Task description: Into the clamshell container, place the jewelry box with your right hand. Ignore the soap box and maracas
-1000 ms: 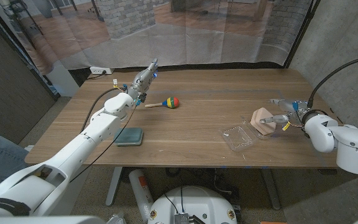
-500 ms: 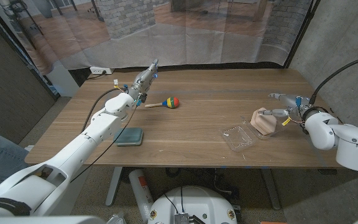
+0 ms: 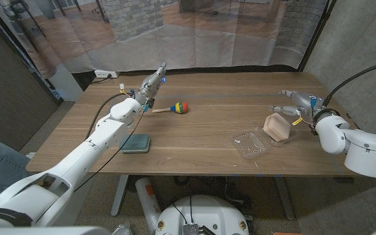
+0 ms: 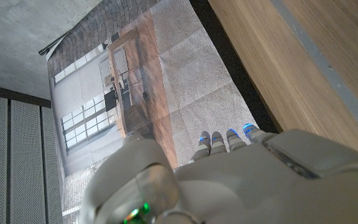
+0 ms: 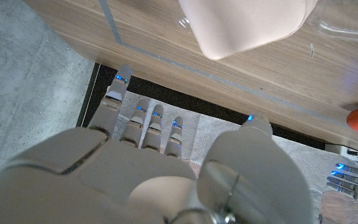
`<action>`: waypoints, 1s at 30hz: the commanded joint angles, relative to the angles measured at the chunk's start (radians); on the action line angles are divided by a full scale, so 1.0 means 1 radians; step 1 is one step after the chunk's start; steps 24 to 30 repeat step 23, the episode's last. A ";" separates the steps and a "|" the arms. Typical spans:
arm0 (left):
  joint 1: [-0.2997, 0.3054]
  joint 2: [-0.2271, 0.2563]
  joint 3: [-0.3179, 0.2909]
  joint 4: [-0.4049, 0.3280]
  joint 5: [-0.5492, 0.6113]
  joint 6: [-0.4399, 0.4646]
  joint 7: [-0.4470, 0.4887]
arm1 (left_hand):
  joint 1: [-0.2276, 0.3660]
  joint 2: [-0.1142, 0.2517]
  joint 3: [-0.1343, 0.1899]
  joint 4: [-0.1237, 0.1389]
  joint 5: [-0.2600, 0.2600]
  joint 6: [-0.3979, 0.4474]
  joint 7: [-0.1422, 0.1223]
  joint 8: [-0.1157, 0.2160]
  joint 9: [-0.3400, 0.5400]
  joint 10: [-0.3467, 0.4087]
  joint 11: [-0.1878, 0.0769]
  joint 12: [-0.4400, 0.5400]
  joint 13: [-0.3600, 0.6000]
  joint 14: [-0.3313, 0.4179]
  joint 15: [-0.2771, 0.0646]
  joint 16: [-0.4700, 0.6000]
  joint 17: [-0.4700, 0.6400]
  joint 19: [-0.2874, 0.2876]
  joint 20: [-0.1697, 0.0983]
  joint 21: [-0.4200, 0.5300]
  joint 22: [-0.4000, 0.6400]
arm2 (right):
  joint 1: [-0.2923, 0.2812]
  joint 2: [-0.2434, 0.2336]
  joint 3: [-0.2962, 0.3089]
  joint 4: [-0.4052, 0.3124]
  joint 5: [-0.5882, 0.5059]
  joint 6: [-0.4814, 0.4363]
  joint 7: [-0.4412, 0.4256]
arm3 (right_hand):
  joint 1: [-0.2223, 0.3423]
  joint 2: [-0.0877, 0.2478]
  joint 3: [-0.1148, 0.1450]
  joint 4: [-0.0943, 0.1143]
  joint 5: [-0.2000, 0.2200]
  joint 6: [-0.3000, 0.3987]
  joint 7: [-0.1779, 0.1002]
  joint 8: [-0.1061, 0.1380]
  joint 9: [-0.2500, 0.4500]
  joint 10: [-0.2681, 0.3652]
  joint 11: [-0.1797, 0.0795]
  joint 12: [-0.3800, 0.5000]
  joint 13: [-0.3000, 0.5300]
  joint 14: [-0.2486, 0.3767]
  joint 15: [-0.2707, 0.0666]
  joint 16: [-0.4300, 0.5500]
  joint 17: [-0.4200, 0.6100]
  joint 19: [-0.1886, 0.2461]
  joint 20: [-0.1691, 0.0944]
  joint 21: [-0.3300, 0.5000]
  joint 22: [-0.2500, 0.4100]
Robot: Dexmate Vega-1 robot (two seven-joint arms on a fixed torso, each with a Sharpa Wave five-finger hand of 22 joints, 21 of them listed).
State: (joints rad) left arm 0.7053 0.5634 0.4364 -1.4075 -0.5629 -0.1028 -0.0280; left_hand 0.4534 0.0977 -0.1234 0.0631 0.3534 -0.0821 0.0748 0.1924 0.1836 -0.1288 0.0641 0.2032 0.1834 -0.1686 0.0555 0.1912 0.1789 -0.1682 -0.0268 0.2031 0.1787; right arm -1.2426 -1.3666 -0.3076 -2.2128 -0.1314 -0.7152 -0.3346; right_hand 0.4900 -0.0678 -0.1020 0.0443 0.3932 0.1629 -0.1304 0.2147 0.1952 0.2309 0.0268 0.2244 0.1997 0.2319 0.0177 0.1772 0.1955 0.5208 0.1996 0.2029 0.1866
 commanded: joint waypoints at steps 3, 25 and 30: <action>0.019 0.009 -0.014 -0.012 -0.006 -0.008 0.012 | 0.010 0.001 -0.007 -0.005 -0.005 -0.003 -0.003 0.004 0.003 -0.003 -0.002 0.000 0.003 -0.007 0.001 -0.003 0.003 -0.052 -0.005 0.000 0.003 | 0.055 0.057 -0.027 0.027 -0.053 0.035 0.032 | 0.003 0.008 -0.002 0.001 0.008 0.016 -0.003 0.005 0.002 0.010 -0.008 0.010 0.003 0.003 -0.002 0.007 0.000 0.004 0.000 0.003 0.003; -0.005 -0.004 -0.010 0.022 -0.014 -0.019 -0.012 | 0.014 0.002 -0.008 -0.007 -0.006 -0.002 -0.002 0.004 0.003 -0.003 0.000 -0.001 0.003 -0.007 0.002 -0.003 0.003 -0.054 -0.002 -0.001 0.003 | -0.024 0.034 0.059 -0.024 -0.025 -0.038 0.017 | 0.008 0.009 -0.006 -0.001 0.008 0.027 -0.005 0.005 0.001 0.022 -0.011 0.015 0.002 0.022 -0.001 0.015 -0.002 0.015 0.010 0.006 0.002; -0.005 -0.004 -0.010 0.022 -0.014 -0.019 -0.012 | 0.014 0.002 -0.008 -0.007 -0.006 -0.002 -0.002 0.004 0.003 -0.003 0.000 -0.001 0.003 -0.007 0.002 -0.003 0.003 -0.054 -0.002 -0.001 0.003 | -0.024 0.034 0.059 -0.024 -0.025 -0.038 0.017 | 0.008 0.009 -0.006 -0.001 0.008 0.027 -0.005 0.005 0.001 0.022 -0.011 0.015 0.002 0.022 -0.001 0.015 -0.002 0.015 0.010 0.006 0.002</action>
